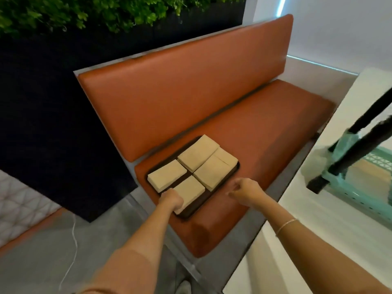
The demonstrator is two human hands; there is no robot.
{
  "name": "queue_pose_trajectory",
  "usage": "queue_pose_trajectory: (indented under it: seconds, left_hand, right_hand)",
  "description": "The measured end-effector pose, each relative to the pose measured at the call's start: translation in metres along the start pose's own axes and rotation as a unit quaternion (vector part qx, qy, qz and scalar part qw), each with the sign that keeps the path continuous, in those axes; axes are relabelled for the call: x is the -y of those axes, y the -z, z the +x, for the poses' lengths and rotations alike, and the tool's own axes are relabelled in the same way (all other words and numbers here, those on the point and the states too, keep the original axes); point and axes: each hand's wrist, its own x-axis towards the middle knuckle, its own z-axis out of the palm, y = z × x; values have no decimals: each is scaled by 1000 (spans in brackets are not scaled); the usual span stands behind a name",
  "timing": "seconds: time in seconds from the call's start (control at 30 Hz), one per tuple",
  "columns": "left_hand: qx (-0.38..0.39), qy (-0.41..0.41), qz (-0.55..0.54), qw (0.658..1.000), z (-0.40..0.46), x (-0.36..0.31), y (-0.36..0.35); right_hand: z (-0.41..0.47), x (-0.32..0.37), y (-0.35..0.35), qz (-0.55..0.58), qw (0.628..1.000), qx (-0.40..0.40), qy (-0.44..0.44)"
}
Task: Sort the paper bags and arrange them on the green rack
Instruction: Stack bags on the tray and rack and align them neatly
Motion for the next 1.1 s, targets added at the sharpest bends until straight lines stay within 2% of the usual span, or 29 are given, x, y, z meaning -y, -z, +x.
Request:
queue_pose_trajectory:
  seconds: [0.13, 0.47, 0.67, 0.8, 0.9, 1.1]
  left_hand:
    - [6, 11, 9, 1000, 55, 14, 0]
    - [63, -31, 45, 997, 132, 35, -28]
    - [64, -34, 47, 996, 149, 39, -49]
    - [19, -27, 89, 996, 155, 37, -57]
    - [14, -29, 123, 992, 157, 36, -61]
    - [37, 19, 83, 996, 163, 36, -63]
  right_hand:
    - [54, 23, -21, 4, 999, 26, -23]
    - [136, 54, -72, 19, 995, 74, -63]
    - [153, 50, -94, 59, 990, 86, -92]
    - [156, 41, -102, 51, 990, 91, -99]
    - [156, 37, -104, 40, 990, 93, -97]
    - [158, 32, -108, 30, 991, 92, -97]
